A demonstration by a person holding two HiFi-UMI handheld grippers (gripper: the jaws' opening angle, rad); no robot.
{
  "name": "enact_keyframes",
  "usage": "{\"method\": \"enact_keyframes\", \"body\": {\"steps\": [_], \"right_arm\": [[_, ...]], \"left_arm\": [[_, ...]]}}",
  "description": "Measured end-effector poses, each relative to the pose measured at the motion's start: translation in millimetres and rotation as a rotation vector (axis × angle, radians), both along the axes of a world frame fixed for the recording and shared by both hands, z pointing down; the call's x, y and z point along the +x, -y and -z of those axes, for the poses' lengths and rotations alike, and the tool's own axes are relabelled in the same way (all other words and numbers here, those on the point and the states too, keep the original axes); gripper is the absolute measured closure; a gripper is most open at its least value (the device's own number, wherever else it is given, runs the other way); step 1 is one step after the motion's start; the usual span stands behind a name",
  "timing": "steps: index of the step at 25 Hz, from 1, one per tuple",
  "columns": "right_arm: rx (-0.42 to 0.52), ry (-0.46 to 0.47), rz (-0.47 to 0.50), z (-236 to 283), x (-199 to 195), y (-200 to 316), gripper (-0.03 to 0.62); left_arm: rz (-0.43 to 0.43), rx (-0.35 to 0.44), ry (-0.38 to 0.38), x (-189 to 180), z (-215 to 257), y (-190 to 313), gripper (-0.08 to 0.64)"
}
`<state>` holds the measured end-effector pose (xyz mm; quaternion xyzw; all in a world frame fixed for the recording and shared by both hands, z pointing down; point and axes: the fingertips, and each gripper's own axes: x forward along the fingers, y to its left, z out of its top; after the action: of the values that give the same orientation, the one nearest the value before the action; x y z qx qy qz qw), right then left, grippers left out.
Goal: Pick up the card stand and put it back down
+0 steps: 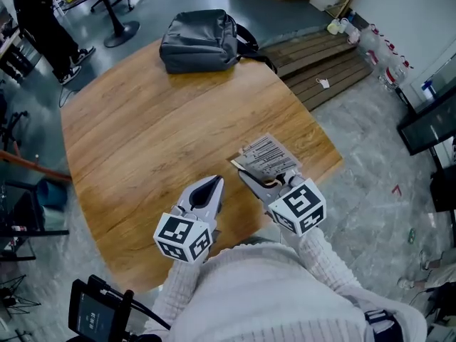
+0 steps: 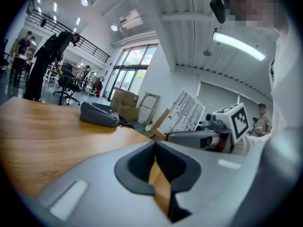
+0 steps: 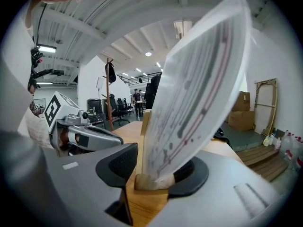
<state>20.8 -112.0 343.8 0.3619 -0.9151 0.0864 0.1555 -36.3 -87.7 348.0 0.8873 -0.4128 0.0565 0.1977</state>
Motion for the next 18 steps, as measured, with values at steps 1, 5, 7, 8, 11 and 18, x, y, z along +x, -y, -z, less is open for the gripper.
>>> {"method": "enact_keyframes", "body": {"steps": [1,5,7,8,11,18], "right_arm": [[0.000,0.003,-0.002,-0.4,0.3,-1.0,0.405],[0.003,-0.001,-0.007,0.7,1.8,-4.3,0.405],[0.002,0.000,-0.010,2.0,3.0,-5.2,0.405],[0.002,0.001,-0.011,2.8,3.3,-5.5,0.405],[0.003,0.001,-0.013,2.9,2.6,-7.0,0.405],[-0.011,0.003,-0.005,-1.2,0.5,-8.5,0.405]], "left_arm": [[-0.002,0.003,0.000,-0.1,0.2,0.3,0.552],[0.000,0.014,-0.012,-2.0,4.4,2.4,0.552],[-0.002,0.014,-0.003,-2.1,4.6,1.8,0.552],[-0.004,0.013,0.002,-2.0,4.4,1.4,0.552],[-0.005,0.011,0.008,-2.4,3.2,0.1,0.552],[0.004,0.005,0.031,-0.5,0.0,-0.7,0.552]]}}
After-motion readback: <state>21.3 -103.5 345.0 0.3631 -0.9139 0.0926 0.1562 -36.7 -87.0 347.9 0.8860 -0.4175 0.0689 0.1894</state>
